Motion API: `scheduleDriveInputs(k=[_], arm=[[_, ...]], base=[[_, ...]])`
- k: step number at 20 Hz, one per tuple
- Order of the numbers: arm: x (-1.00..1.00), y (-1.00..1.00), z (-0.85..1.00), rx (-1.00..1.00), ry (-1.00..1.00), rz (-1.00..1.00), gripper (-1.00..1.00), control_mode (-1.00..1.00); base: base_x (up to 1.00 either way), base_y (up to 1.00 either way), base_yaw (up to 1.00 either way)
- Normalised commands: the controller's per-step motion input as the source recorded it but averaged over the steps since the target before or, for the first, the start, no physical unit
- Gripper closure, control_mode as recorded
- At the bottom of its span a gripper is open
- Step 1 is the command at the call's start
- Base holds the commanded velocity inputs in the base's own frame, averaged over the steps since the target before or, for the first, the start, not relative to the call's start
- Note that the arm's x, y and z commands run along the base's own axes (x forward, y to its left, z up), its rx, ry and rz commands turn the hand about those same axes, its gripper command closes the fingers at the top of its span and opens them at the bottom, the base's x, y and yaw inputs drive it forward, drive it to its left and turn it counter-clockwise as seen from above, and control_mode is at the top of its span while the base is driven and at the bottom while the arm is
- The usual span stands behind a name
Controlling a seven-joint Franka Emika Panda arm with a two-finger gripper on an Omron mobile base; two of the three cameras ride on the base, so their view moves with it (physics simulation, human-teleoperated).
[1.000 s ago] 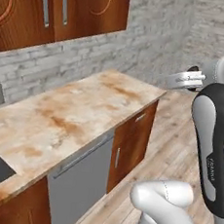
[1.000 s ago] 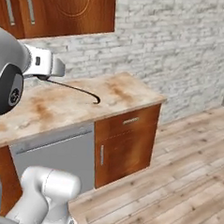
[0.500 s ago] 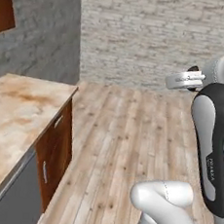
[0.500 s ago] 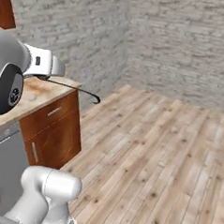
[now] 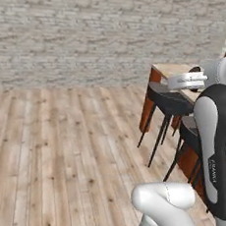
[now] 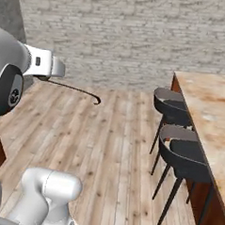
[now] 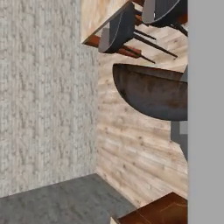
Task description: Open the cabinet and move the ladle to the pot. Then close the cabinet.
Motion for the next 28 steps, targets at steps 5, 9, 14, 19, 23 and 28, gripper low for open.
scheduleDriveInputs(k=[5,9,14,19,23,28], arm=[[0.0,0.0,0.0,0.0,0.0,0.0,1.0,1.0],[0.0,0.0,0.0,0.0,0.0,0.0,1.0,1.0],[0.0,0.0,0.0,0.0,0.0,0.0,1.0,1.0],[0.0,0.0,0.0,0.0,0.0,0.0,1.0,1.0],[0.0,0.0,0.0,0.0,0.0,0.0,1.0,1.0],[0.0,0.0,0.0,0.0,0.0,0.0,1.0,1.0]], base=[[0.0,-0.46,-0.73],[-0.02,-0.44,-0.72],[-0.08,-0.44,-0.71],[-0.09,-0.44,-0.69],[0.0,-0.59,-0.57],[0.0,-0.96,-0.33]])
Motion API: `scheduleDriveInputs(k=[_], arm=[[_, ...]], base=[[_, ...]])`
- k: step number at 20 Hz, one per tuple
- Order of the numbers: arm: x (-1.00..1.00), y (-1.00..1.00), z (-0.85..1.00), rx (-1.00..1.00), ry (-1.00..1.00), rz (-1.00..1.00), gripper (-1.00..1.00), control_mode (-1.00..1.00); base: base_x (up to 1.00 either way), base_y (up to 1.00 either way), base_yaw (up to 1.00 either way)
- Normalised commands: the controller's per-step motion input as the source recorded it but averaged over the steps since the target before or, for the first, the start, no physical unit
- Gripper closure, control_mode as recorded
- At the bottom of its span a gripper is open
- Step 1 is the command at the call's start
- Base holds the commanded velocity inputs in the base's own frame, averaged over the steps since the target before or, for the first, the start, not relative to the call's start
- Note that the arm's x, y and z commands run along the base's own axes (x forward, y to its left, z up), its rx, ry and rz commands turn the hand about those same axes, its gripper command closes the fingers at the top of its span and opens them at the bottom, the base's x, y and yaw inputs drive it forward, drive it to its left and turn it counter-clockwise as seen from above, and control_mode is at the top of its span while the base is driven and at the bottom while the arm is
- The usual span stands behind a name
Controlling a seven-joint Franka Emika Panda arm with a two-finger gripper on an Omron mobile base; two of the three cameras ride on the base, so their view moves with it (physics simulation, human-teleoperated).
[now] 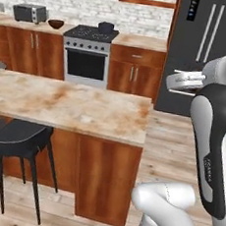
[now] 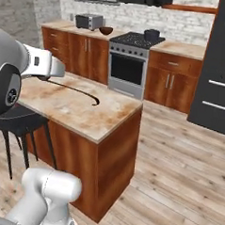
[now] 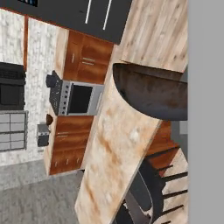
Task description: Open the cabinet and move the ladle to the pot. Then close the cabinet.
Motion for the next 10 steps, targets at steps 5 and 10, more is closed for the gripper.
scheduleDriveInputs(k=[5,10], arm=[[0.0,0.0,0.0,0.0,0.0,0.0,1.0,1.0],[0.0,0.0,0.0,0.0,0.0,0.0,1.0,1.0]], base=[[0.03,-1.0,-0.28],[0.17,-0.97,-0.27]])
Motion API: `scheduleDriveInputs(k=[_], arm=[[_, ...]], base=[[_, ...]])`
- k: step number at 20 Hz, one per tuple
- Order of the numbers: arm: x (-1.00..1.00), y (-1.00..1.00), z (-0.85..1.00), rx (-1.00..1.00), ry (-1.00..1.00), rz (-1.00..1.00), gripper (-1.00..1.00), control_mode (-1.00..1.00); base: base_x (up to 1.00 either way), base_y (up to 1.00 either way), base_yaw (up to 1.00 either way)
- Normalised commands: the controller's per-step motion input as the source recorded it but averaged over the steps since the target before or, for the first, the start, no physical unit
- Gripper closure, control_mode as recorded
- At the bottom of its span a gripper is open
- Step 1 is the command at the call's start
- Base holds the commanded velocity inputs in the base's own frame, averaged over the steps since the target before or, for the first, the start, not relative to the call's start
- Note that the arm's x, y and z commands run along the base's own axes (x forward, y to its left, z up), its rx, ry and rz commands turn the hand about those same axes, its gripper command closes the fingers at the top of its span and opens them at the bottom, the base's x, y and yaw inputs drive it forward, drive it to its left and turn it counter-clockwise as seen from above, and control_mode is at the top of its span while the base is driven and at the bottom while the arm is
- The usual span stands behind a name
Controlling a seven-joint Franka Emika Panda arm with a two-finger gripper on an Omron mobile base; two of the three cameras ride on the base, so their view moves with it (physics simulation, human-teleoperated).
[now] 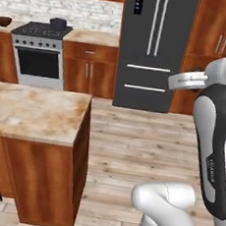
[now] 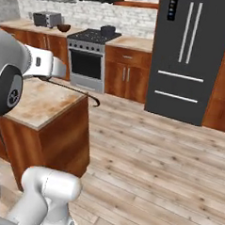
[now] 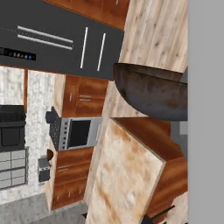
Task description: Open the cabinet and move the ladle to the pot. Then close the cabinet.
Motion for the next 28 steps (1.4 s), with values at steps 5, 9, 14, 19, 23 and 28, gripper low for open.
scheduleDriveInputs(k=[5,9,14,19,23,28], arm=[[0.0,0.0,0.0,0.0,0.0,0.0,1.0,1.0],[0.0,0.0,0.0,0.0,0.0,0.0,1.0,1.0],[0.0,0.0,0.0,0.0,0.0,0.0,1.0,1.0],[0.0,0.0,0.0,0.0,0.0,0.0,1.0,1.0],[0.0,0.0,0.0,0.0,0.0,0.0,1.0,1.0],[0.0,0.0,0.0,0.0,0.0,0.0,1.0,1.0]], base=[[0.66,-0.64,-0.25],[0.98,-0.17,-0.23],[1.0,-0.01,-0.2],[1.0,0.0,-0.15],[1.0,0.0,-0.09],[1.0,0.07,-0.03]])
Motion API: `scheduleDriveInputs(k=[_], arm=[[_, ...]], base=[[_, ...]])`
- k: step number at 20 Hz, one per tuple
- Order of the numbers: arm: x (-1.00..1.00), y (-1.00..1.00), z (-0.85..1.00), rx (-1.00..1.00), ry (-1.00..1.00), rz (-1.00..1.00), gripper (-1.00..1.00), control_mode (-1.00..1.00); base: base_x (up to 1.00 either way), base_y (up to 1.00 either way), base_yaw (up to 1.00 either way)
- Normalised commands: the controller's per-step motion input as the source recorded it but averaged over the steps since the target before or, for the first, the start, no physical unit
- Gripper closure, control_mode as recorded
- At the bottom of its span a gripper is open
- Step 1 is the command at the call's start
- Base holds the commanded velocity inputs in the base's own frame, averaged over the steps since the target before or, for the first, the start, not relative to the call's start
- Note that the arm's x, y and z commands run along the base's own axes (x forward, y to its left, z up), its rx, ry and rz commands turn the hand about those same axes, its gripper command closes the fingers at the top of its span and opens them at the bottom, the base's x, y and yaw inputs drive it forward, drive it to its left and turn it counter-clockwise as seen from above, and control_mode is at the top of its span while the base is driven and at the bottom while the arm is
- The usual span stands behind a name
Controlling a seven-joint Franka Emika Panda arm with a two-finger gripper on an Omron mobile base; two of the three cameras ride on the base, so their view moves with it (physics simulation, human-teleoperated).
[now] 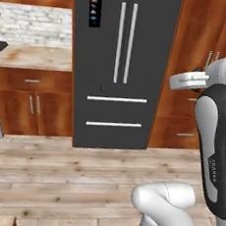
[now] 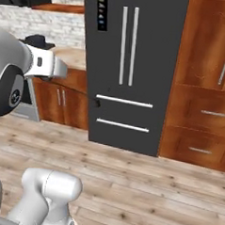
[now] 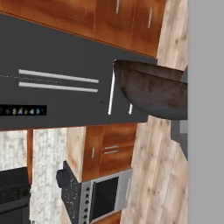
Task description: Open the cabinet and move the ladle to the pot. Then close the cabinet.
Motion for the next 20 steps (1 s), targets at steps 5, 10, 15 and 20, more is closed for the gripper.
scheduleDriveInputs(k=[5,10,15,20], arm=[[0.0,0.0,0.0,0.0,0.0,0.0,1.0,1.0],[0.0,0.0,0.0,0.0,0.0,0.0,1.0,1.0],[0.0,0.0,0.0,0.0,0.0,0.0,1.0,1.0],[0.0,0.0,0.0,0.0,0.0,0.0,1.0,1.0]], base=[[1.0,0.16,-0.01],[1.0,0.33,-0.01],[0.94,0.59,-0.01],[0.72,0.84,-0.01]])
